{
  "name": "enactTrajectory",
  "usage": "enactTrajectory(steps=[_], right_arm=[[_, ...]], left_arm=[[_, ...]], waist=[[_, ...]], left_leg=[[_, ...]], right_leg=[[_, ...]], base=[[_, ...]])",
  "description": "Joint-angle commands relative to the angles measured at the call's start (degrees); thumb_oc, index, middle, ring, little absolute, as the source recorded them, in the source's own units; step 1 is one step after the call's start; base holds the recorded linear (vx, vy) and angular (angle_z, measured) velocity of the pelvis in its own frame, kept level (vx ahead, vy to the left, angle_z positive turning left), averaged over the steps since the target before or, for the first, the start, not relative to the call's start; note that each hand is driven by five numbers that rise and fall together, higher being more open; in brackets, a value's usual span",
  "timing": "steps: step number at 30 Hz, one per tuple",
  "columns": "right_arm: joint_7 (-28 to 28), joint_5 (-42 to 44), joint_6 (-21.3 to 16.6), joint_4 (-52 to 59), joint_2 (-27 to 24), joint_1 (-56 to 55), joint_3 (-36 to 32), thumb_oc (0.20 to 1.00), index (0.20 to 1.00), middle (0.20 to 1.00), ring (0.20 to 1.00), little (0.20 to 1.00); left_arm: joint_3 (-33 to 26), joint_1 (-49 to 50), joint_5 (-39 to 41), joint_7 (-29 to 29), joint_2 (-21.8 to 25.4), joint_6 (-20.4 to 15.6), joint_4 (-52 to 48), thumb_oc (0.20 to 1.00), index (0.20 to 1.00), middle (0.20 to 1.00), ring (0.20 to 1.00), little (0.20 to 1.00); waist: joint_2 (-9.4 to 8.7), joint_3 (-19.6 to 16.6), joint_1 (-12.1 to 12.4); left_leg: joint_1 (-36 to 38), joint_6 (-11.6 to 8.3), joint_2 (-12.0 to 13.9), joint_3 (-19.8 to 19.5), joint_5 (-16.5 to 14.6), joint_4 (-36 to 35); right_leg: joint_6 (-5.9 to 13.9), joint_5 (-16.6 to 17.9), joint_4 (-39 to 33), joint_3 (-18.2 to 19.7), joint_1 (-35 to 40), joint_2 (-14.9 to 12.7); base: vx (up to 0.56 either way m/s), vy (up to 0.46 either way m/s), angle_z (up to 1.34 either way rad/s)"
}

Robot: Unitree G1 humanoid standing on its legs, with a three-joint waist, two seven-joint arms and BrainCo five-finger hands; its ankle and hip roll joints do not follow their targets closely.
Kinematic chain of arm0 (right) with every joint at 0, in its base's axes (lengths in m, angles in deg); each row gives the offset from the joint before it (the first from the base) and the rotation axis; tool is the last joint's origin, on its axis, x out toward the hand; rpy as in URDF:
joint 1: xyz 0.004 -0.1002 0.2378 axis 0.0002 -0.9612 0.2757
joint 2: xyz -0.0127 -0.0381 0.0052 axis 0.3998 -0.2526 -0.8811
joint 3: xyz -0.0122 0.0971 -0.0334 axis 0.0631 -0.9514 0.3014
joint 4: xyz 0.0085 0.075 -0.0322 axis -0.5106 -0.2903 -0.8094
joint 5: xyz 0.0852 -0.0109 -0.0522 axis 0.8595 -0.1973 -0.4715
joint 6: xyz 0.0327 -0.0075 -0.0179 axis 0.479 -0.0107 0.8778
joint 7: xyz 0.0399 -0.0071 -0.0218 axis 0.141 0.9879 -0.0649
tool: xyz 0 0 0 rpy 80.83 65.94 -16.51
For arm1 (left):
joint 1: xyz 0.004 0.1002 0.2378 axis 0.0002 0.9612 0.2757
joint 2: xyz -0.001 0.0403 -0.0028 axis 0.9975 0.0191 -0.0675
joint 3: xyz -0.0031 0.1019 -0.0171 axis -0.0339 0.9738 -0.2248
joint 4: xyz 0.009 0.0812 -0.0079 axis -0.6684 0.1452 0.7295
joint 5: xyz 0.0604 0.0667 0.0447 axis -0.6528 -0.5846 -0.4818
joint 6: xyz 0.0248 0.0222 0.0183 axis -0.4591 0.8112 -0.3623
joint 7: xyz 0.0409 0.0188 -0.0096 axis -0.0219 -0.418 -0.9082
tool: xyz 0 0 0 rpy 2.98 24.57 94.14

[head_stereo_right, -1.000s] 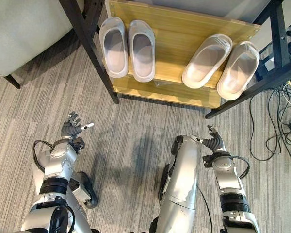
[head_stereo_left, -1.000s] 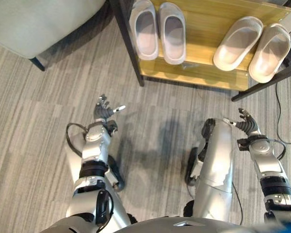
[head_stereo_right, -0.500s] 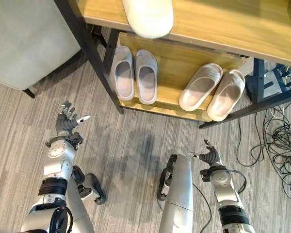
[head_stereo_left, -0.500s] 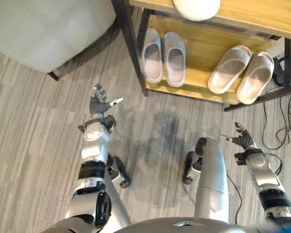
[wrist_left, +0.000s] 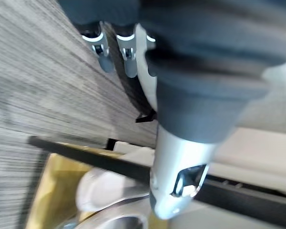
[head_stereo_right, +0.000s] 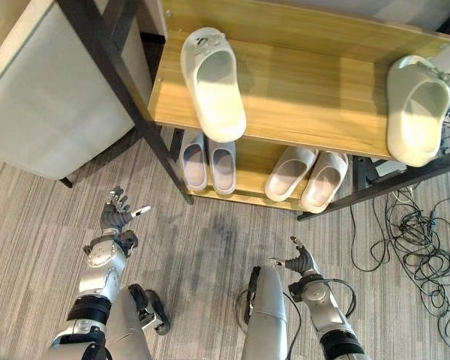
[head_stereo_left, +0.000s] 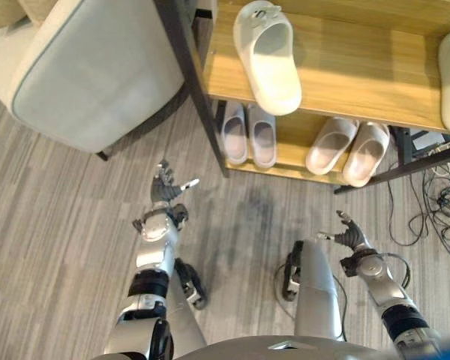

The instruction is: Arrange the slippers neatly on the shoe rack.

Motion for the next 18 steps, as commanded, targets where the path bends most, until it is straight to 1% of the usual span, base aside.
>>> enactTrajectory(steps=[1,2,3,4,5,6,7,9,10,11,12,13,15,18], right_arm=[[1.81,-2.67,-2.60,1.04,-1.36,1.30,-0.41,1.000,1.000,1.000,1.000,1.000],[1.76,-2.85,-2.80,0.22,-1.09,0.61,-0.10,1.000,1.000,1.000,1.000,1.000],[1.76,-2.86,-2.80,0.21,-1.08,0.60,-0.11,1.000,1.000,1.000,1.000,1.000],[1.72,-3.06,-2.94,-0.36,-1.28,-0.93,0.02,1.000,1.000,1.000,1.000,1.000],[1.72,-3.06,-2.94,-0.36,-1.28,-0.94,0.02,1.000,1.000,1.000,1.000,1.000],[1.78,-3.31,-3.15,-0.94,-1.68,-1.46,0.31,1.000,1.000,1.000,1.000,1.000],[1.67,-3.35,-3.75,-3.20,-2.12,-2.05,0.77,1.000,1.000,1.000,1.000,1.000],[1.97,-3.32,-4.52,-5.39,-2.70,-2.77,0.97,1.000,1.000,1.000,1.000,1.000],[1.97,-3.32,-4.53,-5.40,-2.69,-2.78,0.97,1.000,1.000,1.000,1.000,1.000],[2.27,-3.36,-4.98,-6.74,-3.12,-2.94,0.78,1.000,1.000,1.000,1.000,1.000],[2.64,-3.07,-5.76,-8.69,-2.99,-2.98,1.01,1.000,1.000,1.000,1.000,1.000],[2.65,-3.07,-5.77,-8.70,-2.98,-2.98,1.01,1.000,1.000,1.000,1.000,1.000],[3.18,-3.17,-6.55,-12.15,-2.56,-2.97,1.38,1.000,1.000,1.000,1.000,1.000],[3.98,-2.50,-7.77,-16.88,-1.31,-2.85,1.21,1.000,1.000,1.000,1.000,1.000]], left_arm=[[2.34,-0.74,-5.71,0.83,0.61,-3.14,-1.97,1.000,1.000,1.000,1.000,1.000],[4.49,-0.01,-6.60,1.96,0.51,-2.54,-1.70,1.000,1.000,1.000,1.000,1.000],[4.50,0.01,-6.60,1.96,0.52,-2.53,-1.71,1.000,1.000,1.000,1.000,1.000],[7.18,1.39,-7.83,3.71,0.41,-1.63,-2.18,1.000,1.000,1.000,1.000,1.000],[7.18,1.39,-7.83,3.71,0.41,-1.63,-2.18,1.000,1.000,1.000,1.000,1.000],[8.99,1.90,-8.79,4.92,0.52,-0.85,-2.65,1.000,1.000,1.000,1.000,1.000],[11.52,3.15,-10.20,6.90,0.71,0.34,-3.49,1.000,1.000,1.000,1.000,1.000],[14.23,4.78,-11.45,9.29,1.13,1.62,-4.97,1.000,1.000,1.000,1.000,1.000],[14.24,4.80,-11.45,9.29,1.14,1.64,-5.00,1.000,1.000,1.000,1.000,1.000],[15.55,5.90,-12.10,10.56,1.20,2.43,-5.54,1.000,1.000,1.000,1.000,1.000],[17.66,7.31,-13.95,12.03,1.41,4.01,-6.72,1.000,1.000,1.000,1.000,1.000],[17.68,7.33,-13.94,12.03,1.42,4.03,-6.75,1.000,1.000,1.000,1.000,1.000],[19.84,8.61,-16.88,12.38,1.54,4.30,-6.47,1.000,1.000,1.000,1.000,1.000],[21.86,9.87,-19.77,12.13,1.47,4.54,-6.21,1.000,1.000,1.000,1.000,1.000]], waist=[[-0.46,4.32,-0.41],[-0.30,4.01,-0.59],[-0.33,4.05,-0.57],[-0.23,3.58,-0.83],[-0.23,3.58,-0.83],[-0.20,3.11,-0.91],[-0.12,2.85,-0.89],[-0.07,2.61,-0.85],[-0.11,2.68,-0.83],[0.03,2.63,-0.86],[0.13,2.53,-0.79],[0.08,2.61,-0.77],[0.21,2.50,-0.64],[0.17,1.73,-0.39]], left_leg=[[1.84,-1.57,-0.28,-3.05,1.20,-1.05],[3.44,-1.74,-0.42,-2.32,1.45,-2.59],[3.53,-1.74,-0.43,-2.29,1.46,-2.63],[5.44,-1.95,-0.71,-1.75,2.12,-4.15],[5.44,-1.95,-0.71,-1.75,2.13,-4.15],[6.49,-1.91,-1.05,-1.10,4.27,-6.83],[9.03,-1.77,-1.47,-0.56,5.22,-9.20],[11.63,-1.54,-1.71,0.05,5.81,-11.74],[11.79,-1.54,-1.72,0.10,5.83,-11.82],[12.77,-1.56,-1.84,0.20,6.31,-12.58],[14.59,-1.50,-2.25,0.60,6.82,-14.11],[14.76,-1.50,-2.26,0.65,6.85,-14.20],[17.48,-1.41,-2.33,1.22,7.40,-16.73],[21.03,-1.34,-3.49,1.67,8.46,-20.58]], right_leg=[[4.89,10.92,-10.36,-0.61,5.34,1.93],[4.92,11.19,-11.68,-1.05,7.00,2.00],[4.93,11.20,-11.71,-1.04,7.07,2.00],[4.99,11.70,-14.14,-1.38,9.48,2.01],[4.99,11.70,-14.14,-1.38,9.49,2.01],[4.67,14.06,-16.66,-1.36,10.27,2.60],[4.37,14.65,-19.17,-1.54,12.76,2.72],[4.27,15.36,-21.90,-2.05,15.61,2.64],[4.27,15.39,-21.97,-2.04,15.74,2.64],[4.36,15.50,-22.96,-2.21,16.98,2.78],[4.29,16.13,-25.52,-2.92,19.60,2.94],[4.29,16.16,-25.60,-2.91,19.73,2.94],[4.40,16.62,-27.39,-3.14,21.86,3.16],[4.28,17.72,-30.74,-4.22,25.27,3.20]], base=[[0.12,0.038,-0.04],[0.09,0.028,0.01],[0.12,0.017,-0.03],[0.07,0.004,-0.04],[0.04,-0.008,-0.07],[0.03,0.009,-0.05],[0.06,0.015,-0.08],[0.09,0.019,-0.03],[0.06,0.014,0.04],[0.07,0.026,0.12],[0.07,0.026,0.11],[0.07,0.019,0.13],[0.06,0.011,0.04],[0.08,0.014,-0.03]])
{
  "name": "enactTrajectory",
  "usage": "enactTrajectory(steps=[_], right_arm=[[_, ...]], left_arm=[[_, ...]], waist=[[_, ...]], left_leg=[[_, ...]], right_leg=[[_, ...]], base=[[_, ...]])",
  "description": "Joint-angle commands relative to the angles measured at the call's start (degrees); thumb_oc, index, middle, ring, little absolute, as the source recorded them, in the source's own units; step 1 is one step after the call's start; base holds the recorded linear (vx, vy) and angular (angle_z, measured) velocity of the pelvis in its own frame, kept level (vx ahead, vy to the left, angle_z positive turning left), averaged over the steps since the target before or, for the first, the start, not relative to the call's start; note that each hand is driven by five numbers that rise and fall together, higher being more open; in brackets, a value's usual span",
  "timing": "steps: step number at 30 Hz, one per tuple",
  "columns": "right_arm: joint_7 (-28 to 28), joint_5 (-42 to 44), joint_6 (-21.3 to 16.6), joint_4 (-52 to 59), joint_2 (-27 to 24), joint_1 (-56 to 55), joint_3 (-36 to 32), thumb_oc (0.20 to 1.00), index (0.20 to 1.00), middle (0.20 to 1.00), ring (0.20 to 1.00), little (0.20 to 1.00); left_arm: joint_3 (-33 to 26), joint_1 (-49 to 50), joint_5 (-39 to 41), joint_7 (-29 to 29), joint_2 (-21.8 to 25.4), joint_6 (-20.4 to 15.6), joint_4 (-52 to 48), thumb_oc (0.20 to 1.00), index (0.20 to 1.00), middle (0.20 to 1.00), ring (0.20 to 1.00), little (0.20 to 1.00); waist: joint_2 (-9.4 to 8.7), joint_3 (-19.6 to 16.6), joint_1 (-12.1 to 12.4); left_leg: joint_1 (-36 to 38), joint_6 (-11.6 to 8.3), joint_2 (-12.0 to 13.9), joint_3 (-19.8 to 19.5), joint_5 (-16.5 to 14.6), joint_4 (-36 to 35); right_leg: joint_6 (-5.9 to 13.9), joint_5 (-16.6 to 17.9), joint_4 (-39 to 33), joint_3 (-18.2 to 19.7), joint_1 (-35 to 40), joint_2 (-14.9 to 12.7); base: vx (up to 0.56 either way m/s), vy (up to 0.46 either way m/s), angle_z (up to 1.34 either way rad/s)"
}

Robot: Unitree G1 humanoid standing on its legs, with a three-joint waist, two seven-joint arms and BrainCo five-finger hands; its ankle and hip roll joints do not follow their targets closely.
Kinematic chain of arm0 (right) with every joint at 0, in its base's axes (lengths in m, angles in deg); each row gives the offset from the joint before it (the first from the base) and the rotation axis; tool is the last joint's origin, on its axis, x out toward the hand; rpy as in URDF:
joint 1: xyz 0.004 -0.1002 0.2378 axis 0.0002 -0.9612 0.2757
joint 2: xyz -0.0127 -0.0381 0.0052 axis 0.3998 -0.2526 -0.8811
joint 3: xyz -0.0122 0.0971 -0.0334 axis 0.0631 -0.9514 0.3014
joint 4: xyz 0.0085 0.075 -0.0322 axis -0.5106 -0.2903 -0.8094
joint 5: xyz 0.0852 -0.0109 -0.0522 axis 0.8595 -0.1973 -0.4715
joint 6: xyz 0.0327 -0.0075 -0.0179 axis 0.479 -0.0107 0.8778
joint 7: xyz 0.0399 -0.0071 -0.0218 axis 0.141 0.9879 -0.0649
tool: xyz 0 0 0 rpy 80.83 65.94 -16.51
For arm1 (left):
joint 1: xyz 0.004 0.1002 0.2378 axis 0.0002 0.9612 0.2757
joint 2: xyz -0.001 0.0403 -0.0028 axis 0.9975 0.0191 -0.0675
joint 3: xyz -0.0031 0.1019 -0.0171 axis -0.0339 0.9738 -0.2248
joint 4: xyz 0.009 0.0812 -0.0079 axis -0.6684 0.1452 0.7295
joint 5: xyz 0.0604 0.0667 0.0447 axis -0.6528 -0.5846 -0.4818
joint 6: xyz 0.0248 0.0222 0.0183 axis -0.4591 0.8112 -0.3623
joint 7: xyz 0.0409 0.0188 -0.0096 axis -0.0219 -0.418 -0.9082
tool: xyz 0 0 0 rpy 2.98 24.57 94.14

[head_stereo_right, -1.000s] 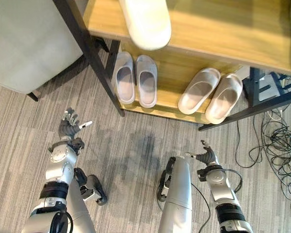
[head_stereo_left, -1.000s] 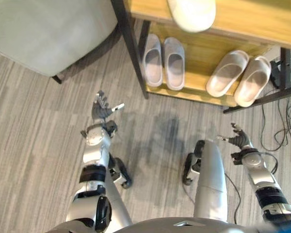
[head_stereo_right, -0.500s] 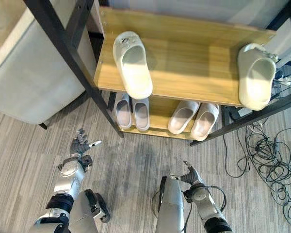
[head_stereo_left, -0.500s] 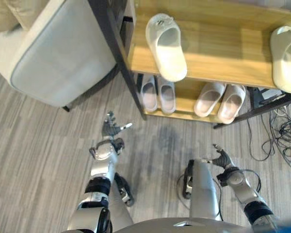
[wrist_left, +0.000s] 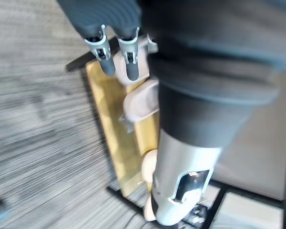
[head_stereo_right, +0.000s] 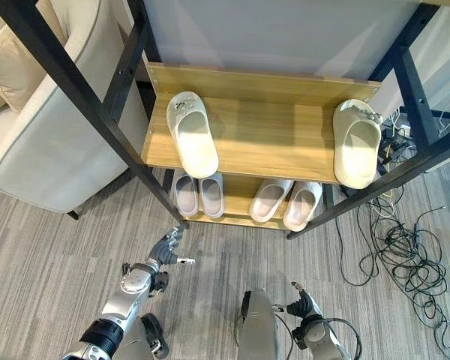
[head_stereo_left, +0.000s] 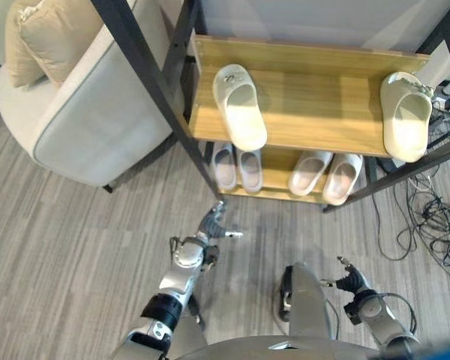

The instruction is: Arrange the slippers neatly on the shoe rack.

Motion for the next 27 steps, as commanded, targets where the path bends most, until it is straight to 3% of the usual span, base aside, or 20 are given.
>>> enactTrajectory(steps=[1,4,8,11,13,14,17,22,25,27], right_arm=[[2.10,0.51,-3.00,-3.76,-0.75,1.82,-0.74,1.000,1.000,1.000,1.000,1.000],[2.02,2.32,-4.04,-9.53,0.50,2.20,-1.65,1.000,1.000,1.000,1.000,1.000],[2.34,3.13,-5.56,-12.10,0.63,1.56,-2.21,1.000,1.000,1.000,1.000,1.000],[2.55,3.06,-5.75,-12.52,0.59,1.56,-2.22,1.000,1.000,1.000,1.000,1.000],[1.81,3.32,-6.46,-13.94,-0.30,2.03,-2.52,1.000,1.000,1.000,1.000,1.000],[0.71,3.57,-7.05,-14.93,-1.60,2.88,-2.88,1.000,1.000,1.000,1.000,1.000],[-0.85,3.78,-7.67,-16.02,-3.17,4.32,-3.04,1.000,1.000,1.000,1.000,1.000],[-1.66,3.36,-8.18,-16.80,-3.46,4.90,-2.18,1.000,1.000,1.000,1.000,1.000],[-1.93,3.07,-8.41,-17.81,-3.04,5.03,-1.82,1.000,1.000,1.000,1.000,1.000],[-2.03,3.05,-8.53,-18.36,-2.44,5.21,-2.00,1.000,1.000,1.000,1.000,1.000]], left_arm=[[1.29,0.29,-5.27,-0.13,0.46,-1.55,-1.89,1.000,1.000,1.000,1.000,1.000],[1.45,0.83,-7.28,-2.44,-0.80,-1.63,1.47,1.000,1.000,1.000,1.000,1.000],[0.88,1.22,-11.13,-7.73,0.46,-1.69,2.12,1.000,1.000,1.000,1.000,1.000],[1.02,0.77,-11.93,-8.27,0.81,-1.74,2.14,1.000,1.000,1.000,1.000,1.000],[1.63,0.32,-12.55,-6.15,0.92,-0.22,0.48,1.000,1.000,1.000,1.000,1.000],[3.39,0.33,-13.34,-0.23,1.44,1.84,-2.91,1.000,1.000,1.000,1.000,1.000],[7.16,-0.43,-13.33,7.71,3.42,2.62,-10.57,1.000,1.000,1.000,1.000,1.000],[13.32,-2.91,-12.08,12.70,3.74,0.35,-14.95,1.000,1.000,1.000,1.000,1.000],[16.13,-5.27,-15.33,18.75,3.10,4.13,-15.56,1.000,1.000,1.000,1.000,1.000],[17.60,-7.91,-17.49,20.01,2.73,4.29,-16.74,1.000,1.000,1.000,1.000,1.000]], waist=[[0.47,0.98,0.12],[0.12,0.15,0.71],[-0.81,-0.05,1.51],[-1.02,0.05,1.49],[-1.10,0.03,1.58],[-0.72,0.00,1.60],[-0.41,-0.08,1.97],[-0.35,-0.09,1.94],[-0.30,-0.55,1.64],[-0.48,-0.93,1.64]], left_leg=[[1.08,0.31,-0.47,-1.26,-2.38,2.39],[5.83,0.57,-2.67,-0.06,-0.90,-2.15],[9.13,1.92,-4.16,1.03,-2.74,-1.68],[8.91,2.01,-4.05,0.85,-3.07,-0.74],[9.79,2.30,-4.38,1.02,-3.71,-0.46],[10.38,2.43,-4.57,1.17,-3.86,-0.53],[12.22,2.72,-5.80,1.71,-3.73,-2.25],[12.30,2.89,-6.27,2.08,-4.03,-2.13],[12.36,2.63,-6.02,2.14,-4.19,-1.75],[12.46,2.39,-5.95,1.91,-4.19,-1.68]], right_leg=[[5.95,14.01,-15.85,-0.64,8.40,0.44],[6.19,15.35,-19.89,-1.91,13.45,0.73],[7.76,15.91,-20.89,-3.63,17.31,-0.55],[7.94,15.72,-20.79,-3.84,17.89,-0.70],[8.21,15.62,-21.04,-4.07,18.72,-0.97],[8.51,15.74,-21.02,-4.07,19.00,-1.19],[8.85,16.47,-21.99,-4.25,20.10,-1.61],[8.86,15.83,-21.86,-4.30,20.63,-1.91],[8.75,15.36,-22.17,-4.58,21.17,-1.95],[8.72,15.20,-22.47,-4.89,21.62,-1.89]], base=[[0.10,0.036,0.21],[0.09,0.045,0.16],[0.08,0.080,-0.03],[0.04,0.043,0.04],[0.04,0.055,0.05],[0.03,0.073,0.04],[0.03,0.067,0.05],[0.01,0.004,0.03],[0.01,-0.013,0.00],[0.04,-0.071,-0.02]])
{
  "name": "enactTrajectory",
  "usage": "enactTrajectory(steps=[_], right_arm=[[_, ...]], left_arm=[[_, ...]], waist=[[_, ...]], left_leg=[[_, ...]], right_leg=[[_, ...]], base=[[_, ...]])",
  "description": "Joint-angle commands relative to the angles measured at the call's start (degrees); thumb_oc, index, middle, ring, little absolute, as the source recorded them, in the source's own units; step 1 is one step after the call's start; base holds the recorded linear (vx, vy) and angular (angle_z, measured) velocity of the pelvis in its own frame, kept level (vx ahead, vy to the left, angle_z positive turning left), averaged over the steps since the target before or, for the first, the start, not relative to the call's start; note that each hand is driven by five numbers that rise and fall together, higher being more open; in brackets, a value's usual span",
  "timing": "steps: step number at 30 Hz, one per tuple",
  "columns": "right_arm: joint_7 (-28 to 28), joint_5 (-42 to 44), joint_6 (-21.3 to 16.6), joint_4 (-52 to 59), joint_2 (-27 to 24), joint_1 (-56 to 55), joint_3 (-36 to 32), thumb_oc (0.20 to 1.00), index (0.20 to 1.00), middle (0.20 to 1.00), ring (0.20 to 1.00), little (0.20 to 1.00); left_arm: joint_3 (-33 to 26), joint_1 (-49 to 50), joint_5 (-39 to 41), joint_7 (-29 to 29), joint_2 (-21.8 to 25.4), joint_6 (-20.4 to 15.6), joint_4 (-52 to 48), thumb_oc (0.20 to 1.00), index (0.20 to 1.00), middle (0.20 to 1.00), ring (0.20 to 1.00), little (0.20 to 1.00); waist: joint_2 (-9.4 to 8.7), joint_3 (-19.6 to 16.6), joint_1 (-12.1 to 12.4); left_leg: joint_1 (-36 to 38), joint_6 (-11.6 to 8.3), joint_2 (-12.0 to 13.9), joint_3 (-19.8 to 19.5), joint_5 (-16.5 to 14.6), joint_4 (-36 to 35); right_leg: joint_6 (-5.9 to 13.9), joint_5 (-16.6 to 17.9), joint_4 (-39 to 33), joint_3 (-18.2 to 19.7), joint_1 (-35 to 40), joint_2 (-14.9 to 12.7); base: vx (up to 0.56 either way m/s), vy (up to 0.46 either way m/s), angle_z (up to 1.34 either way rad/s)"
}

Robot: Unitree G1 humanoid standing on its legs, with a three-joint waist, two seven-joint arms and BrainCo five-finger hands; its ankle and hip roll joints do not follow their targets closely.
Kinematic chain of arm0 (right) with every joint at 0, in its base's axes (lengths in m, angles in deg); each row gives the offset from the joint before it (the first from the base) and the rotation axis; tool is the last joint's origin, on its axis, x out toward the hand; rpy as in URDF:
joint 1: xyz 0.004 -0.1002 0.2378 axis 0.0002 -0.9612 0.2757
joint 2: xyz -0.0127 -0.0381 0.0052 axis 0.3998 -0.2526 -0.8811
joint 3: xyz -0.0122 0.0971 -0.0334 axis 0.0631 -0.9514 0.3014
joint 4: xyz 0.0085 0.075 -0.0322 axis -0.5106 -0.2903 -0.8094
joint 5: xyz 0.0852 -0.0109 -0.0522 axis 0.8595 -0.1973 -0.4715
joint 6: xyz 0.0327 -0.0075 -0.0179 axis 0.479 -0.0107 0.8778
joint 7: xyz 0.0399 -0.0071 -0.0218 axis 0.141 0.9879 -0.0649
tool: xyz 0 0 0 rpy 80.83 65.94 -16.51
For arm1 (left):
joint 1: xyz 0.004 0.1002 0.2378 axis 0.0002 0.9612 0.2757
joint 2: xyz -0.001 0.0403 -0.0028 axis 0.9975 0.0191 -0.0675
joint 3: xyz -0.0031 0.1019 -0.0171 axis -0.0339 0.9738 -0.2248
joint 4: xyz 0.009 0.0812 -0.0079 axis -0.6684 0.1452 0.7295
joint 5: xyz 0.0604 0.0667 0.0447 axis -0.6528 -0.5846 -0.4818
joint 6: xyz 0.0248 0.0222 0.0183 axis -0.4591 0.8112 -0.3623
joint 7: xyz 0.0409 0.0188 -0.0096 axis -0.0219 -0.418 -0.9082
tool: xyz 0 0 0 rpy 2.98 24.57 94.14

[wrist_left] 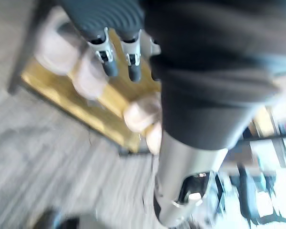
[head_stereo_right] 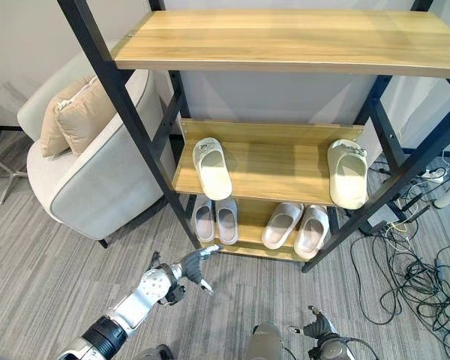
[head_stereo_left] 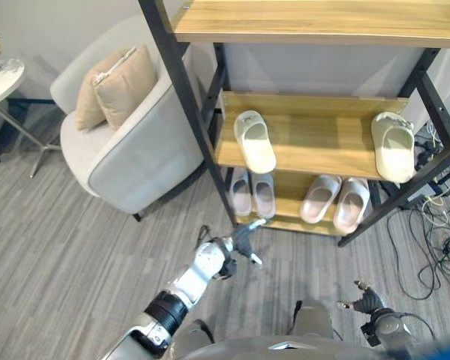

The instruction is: Arrange the slippers neatly on the shoe rack.

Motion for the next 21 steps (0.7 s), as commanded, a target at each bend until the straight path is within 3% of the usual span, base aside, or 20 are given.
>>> enactTrajectory(steps=[1,5,7,9,15,17,18,21], right_arm=[[0.14,0.11,-1.48,-0.59,0.22,2.45,-1.26,1.000,1.000,1.000,1.000,1.000],[-0.27,-0.02,-1.61,-0.83,0.65,1.97,-0.42,1.000,1.000,1.000,1.000,1.000],[-0.39,0.08,-1.25,-0.81,1.06,1.74,-0.60,1.000,1.000,1.000,1.000,1.000],[1.30,-0.54,0.80,-1.33,5.31,2.36,-1.54,1.000,1.000,1.000,1.000,1.000],[0.05,-0.75,2.16,0.85,5.15,-0.87,-2.39,1.000,1.000,1.000,1.000,1.000],[-0.04,-1.04,2.51,0.32,5.73,-0.78,-2.22,1.000,1.000,1.000,1.000,1.000],[-0.05,-1.04,2.52,0.31,5.71,-0.71,-2.24,1.000,1.000,1.000,1.000,1.000],[-0.61,-1.31,2.81,0.20,6.08,-0.84,-2.06,1.000,1.000,1.000,1.000,1.000]], left_arm=[[-0.86,-3.73,-3.82,3.18,-0.72,-0.97,-6.34,1.000,1.000,1.000,1.000,1.000],[1.52,-7.99,-2.62,-0.99,-0.91,-5.58,-9.71,1.000,1.000,1.000,1.000,1.000],[-0.94,-12.29,-4.67,-6.24,-1.82,-6.01,-9.03,1.000,1.000,1.000,1.000,1.000],[-2.46,-16.26,-7.11,-11.11,-2.08,-7.02,-6.52,1.000,1.000,1.000,1.000,1.000],[-9.22,-22.64,-6.25,-17.32,-0.43,-7.55,-9.04,1.000,1.000,1.000,1.000,1.000],[-12.20,-25.73,-9.90,-25.05,0.24,-7.20,-2.49,1.000,1.000,1.000,1.000,1.000],[-12.19,-25.89,-9.98,-25.22,0.14,-7.33,-2.22,1.000,1.000,1.000,1.000,1.000],[-14.78,-28.31,-12.82,-34.35,0.04,-7.94,5.41,1.000,1.000,1.000,1.000,1.000]], waist=[[-2.12,1.74,0.13],[-1.99,1.11,-0.22],[-2.05,0.78,-0.40],[-1.95,0.13,0.21],[-2.70,-0.47,-0.17],[-3.14,-1.11,-0.59],[-3.12,-1.04,-0.60],[-3.69,-1.69,-1.64]], left_leg=[[-1.08,2.66,-0.79,-0.01,-9.68,11.18],[-0.57,2.36,-0.62,0.31,-9.76,11.23],[-0.31,2.31,-0.70,0.45,-9.80,11.09],[0.03,2.32,-1.06,-0.20,-9.91,11.00],[0.95,2.17,-0.69,-0.05,-9.95,10.79],[1.27,2.25,-0.63,0.39,-9.73,10.38],[1.27,2.25,-0.64,0.37,-9.73,10.39],[1.65,2.26,0.05,0.96,-10.00,10.66]], right_leg=[[6.64,10.53,-12.84,-2.13,8.50,-0.28],[6.51,10.67,-13.88,-1.98,9.05,-0.02],[6.39,10.75,-14.38,-1.91,9.33,0.00],[6.34,10.80,-15.36,-2.58,10.33,0.12],[6.25,11.19,-16.89,-3.55,11.79,0.30],[6.33,11.51,-17.43,-3.51,11.93,0.46],[6.33,11.51,-17.44,-3.53,11.95,0.46],[6.27,11.69,-17.58,-3.10,11.75,0.79]], base=[[0.04,-0.088,-0.04],[0.05,-0.068,-0.08],[0.05,-0.069,-0.02],[0.07,-0.086,-0.04],[0.04,-0.067,0.10],[0.05,-0.074,-0.01],[0.02,-0.067,0.01],[0.03,-0.090,-0.02]])
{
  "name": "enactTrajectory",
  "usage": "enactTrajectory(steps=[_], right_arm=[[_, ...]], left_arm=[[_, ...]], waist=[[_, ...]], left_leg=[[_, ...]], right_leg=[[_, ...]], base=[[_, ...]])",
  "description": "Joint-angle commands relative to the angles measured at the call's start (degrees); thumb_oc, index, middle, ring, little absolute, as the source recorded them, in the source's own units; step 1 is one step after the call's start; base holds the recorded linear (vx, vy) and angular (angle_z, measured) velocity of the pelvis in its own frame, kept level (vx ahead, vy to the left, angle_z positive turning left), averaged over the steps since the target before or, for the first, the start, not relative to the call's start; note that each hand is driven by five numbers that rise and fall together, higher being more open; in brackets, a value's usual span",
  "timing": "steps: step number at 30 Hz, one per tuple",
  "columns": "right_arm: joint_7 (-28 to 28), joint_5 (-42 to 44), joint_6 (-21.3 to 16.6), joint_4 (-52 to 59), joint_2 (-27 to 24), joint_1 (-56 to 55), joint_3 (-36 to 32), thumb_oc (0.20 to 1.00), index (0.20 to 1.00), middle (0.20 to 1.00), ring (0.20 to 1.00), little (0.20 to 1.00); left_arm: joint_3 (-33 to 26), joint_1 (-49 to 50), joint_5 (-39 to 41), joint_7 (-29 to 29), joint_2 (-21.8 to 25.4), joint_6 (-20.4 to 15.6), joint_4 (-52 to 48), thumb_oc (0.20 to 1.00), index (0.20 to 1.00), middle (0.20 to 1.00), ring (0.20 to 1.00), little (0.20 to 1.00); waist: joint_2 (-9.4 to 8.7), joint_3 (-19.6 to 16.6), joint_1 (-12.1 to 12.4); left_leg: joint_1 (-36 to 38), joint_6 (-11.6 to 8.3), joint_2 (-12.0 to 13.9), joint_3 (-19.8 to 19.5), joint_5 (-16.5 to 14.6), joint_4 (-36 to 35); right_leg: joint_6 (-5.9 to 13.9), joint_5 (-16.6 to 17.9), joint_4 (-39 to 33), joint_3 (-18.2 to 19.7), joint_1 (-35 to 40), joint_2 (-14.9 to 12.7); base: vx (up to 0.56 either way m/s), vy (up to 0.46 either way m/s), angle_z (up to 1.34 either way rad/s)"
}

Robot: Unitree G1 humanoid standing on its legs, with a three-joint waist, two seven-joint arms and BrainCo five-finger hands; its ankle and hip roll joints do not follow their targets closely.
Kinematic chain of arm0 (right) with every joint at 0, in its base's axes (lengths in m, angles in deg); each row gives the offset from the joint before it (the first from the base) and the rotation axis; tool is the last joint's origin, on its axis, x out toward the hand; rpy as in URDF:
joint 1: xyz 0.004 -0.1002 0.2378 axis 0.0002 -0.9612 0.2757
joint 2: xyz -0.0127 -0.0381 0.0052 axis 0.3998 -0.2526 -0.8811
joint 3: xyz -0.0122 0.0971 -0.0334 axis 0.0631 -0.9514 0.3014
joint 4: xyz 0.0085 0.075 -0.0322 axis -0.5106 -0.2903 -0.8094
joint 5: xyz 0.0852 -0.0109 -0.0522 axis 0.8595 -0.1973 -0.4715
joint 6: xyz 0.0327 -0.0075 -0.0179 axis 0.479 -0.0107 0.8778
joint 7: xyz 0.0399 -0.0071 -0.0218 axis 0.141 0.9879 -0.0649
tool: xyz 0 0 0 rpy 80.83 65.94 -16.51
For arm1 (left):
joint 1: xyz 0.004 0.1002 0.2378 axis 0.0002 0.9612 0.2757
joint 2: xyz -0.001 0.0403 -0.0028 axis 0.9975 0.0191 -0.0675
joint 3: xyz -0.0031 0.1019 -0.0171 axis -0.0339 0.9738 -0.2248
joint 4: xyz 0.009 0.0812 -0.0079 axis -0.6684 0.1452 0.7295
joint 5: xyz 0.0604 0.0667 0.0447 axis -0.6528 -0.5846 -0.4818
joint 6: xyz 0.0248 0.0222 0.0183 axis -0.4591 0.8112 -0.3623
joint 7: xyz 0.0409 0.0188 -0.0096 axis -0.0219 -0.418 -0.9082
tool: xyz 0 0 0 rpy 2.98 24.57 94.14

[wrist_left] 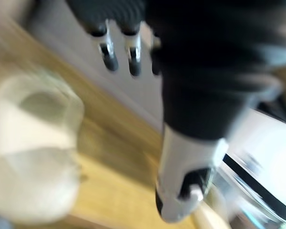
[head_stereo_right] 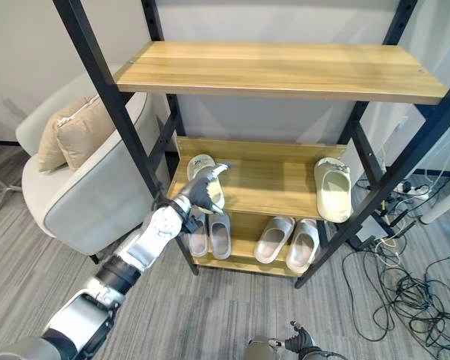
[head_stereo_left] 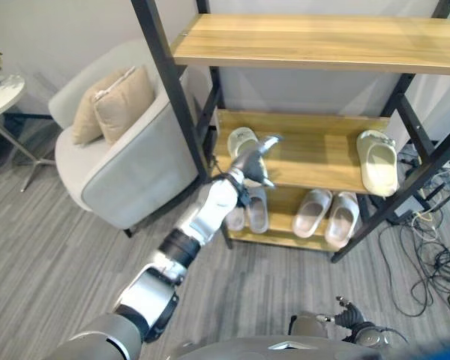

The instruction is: Arrange the slippers neatly on the shoe rack.

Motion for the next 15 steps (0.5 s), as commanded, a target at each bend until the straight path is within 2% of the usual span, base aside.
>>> enactTrajectory(steps=[1,3,4,5,10,11,12,15], right_arm=[[-0.53,-0.87,0.66,0.03,-0.78,1.92,-0.48,1.000,1.000,1.000,1.000,1.000],[-0.49,-1.10,0.73,0.00,-0.56,1.82,-0.29,1.000,1.000,1.000,1.000,1.000],[-0.73,-1.31,0.80,0.13,-0.47,1.60,-0.08,1.000,1.000,1.000,1.000,1.000],[-0.74,-1.31,0.82,0.14,-0.50,1.66,-0.14,1.000,1.000,1.000,1.000,1.000],[-0.47,-1.74,0.77,1.03,0.11,0.39,0.18,1.000,1.000,1.000,1.000,1.000],[-0.47,-1.74,0.78,1.04,0.11,0.39,0.16,1.000,1.000,1.000,1.000,1.000],[-0.27,-1.82,0.80,1.41,0.23,0.16,0.13,1.000,1.000,1.000,1.000,1.000],[0.26,-2.24,0.40,1.60,0.37,-0.49,0.10,1.000,1.000,1.000,1.000,1.000]], left_arm=[[-5.30,-6.05,-5.10,-14.17,0.48,-1.44,2.71,1.000,1.000,1.000,1.000,1.000],[-5.28,-7.00,-5.48,-15.22,0.09,-1.18,4.88,1.000,1.000,1.000,1.000,1.000],[-5.37,-9.19,-5.78,-18.54,-0.56,-0.04,11.61,1.000,1.000,1.000,1.000,1.000],[-5.32,-9.47,-5.81,-18.83,-0.74,-0.20,12.08,1.000,1.000,1.000,1.000,1.000],[-5.17,-12.39,-6.76,-24.94,-1.74,4.34,23.36,1.000,1.000,1.000,1.000,1.000],[-5.14,-12.51,-6.75,-25.10,-1.83,4.31,23.58,1.000,1.000,1.000,1.000,1.000],[-5.32,-13.62,-6.65,-26.02,-2.54,6.38,26.70,1.000,1.000,1.000,1.000,1.000],[-4.87,-14.59,-6.77,-28.85,-3.10,7.87,31.32,1.000,1.000,1.000,1.000,1.000]], waist=[[-1.35,2.57,-0.20],[-1.40,2.40,-0.41],[-1.61,2.26,-0.95],[-1.60,2.32,-0.89],[-1.79,2.33,-2.18],[-1.77,2.32,-2.15],[-1.80,2.39,-2.49],[-1.81,2.51,-3.06]], left_leg=[[-1.44,2.69,-0.04,1.21,-12.91,14.77],[-1.30,2.67,-0.02,1.30,-12.95,14.69],[-1.16,2.60,0.16,1.47,-12.88,14.53],[-1.16,2.60,0.16,1.49,-12.88,14.53],[-1.30,2.16,0.80,1.99,-12.65,14.38],[-1.34,2.15,0.83,1.99,-12.66,14.40],[-1.52,2.03,1.11,2.15,-12.74,14.60],[-1.75,1.95,1.61,2.40,-12.89,14.98]], right_leg=[[6.74,12.48,-16.83,-1.54,9.40,-0.16],[6.70,12.46,-16.89,-1.45,9.36,-0.09],[6.59,12.47,-16.97,-1.12,9.22,0.10],[6.58,12.46,-16.94,-1.09,9.18,0.10],[6.27,12.71,-17.98,0.34,8.59,0.83],[6.26,12.71,-17.97,0.36,8.55,0.85],[6.16,12.76,-18.09,0.98,8.13,1.08],[6.03,12.76,-18.04,1.88,7.40,1.34]], base=[[0.05,-0.090,-0.01],[0.03,-0.064,-0.06],[0.03,-0.062,-0.09],[0.02,-0.062,-0.07],[0.01,-0.053,-0.13],[0.00,-0.053,-0.10],[-0.01,-0.045,-0.11],[-0.01,-0.034,-0.10]])
